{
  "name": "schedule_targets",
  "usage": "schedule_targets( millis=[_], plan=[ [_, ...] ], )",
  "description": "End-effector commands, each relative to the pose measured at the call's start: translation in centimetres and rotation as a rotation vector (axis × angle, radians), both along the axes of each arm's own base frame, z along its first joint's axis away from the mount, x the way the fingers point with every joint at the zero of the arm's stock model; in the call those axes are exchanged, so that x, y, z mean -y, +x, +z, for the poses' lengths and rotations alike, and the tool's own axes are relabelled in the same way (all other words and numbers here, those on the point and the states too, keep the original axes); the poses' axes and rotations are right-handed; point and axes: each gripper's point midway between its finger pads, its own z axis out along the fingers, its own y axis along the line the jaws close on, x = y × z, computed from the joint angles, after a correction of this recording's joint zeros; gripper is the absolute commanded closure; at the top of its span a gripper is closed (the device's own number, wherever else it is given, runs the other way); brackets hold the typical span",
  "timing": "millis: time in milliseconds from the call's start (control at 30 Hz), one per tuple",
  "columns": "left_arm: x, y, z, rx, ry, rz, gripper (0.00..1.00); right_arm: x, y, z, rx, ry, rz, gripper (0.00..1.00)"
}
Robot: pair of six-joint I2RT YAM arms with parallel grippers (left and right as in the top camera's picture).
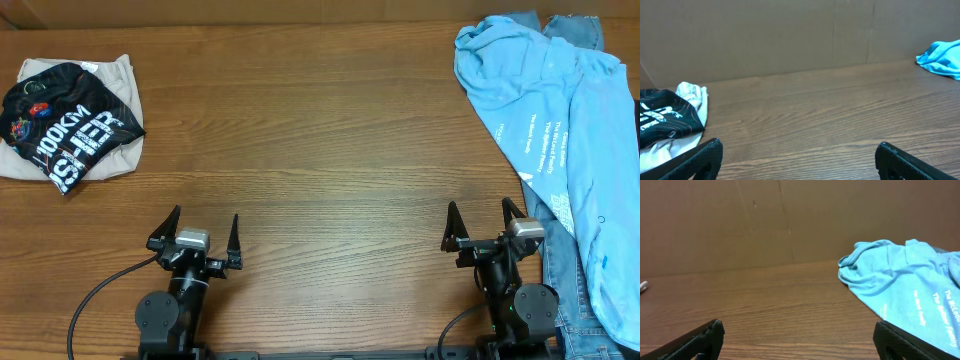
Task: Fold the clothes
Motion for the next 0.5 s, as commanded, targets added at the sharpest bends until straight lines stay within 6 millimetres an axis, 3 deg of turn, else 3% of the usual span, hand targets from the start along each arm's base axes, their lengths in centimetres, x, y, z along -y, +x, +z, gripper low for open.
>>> schedule_targets(
  millis=[0,167,300,467],
  plan=[
    [-0.4,0.0,0.0,-0.002,-0.028,0.021,0.0,0.0,0.0,-0.1,0.005,-0.002,0.004,0.0],
    [-0.4,0.0,0.0,-0.009,-0.085,0.025,0.0,-0.2,0.0,0.0,0.008,0.006,0.011,0.0],
    [-0.3,-0.1,0.5,-0.017,-0.143,0.027,0.0,-0.2,0.0,0.1,-0.005,0.131,0.008,0.0],
    [-0.3,-0.7,3.3,0.017,-0.145,0.022,0.0,-0.1,-0.3,2.0,0.028,0.139,0.006,0.0]
  ],
)
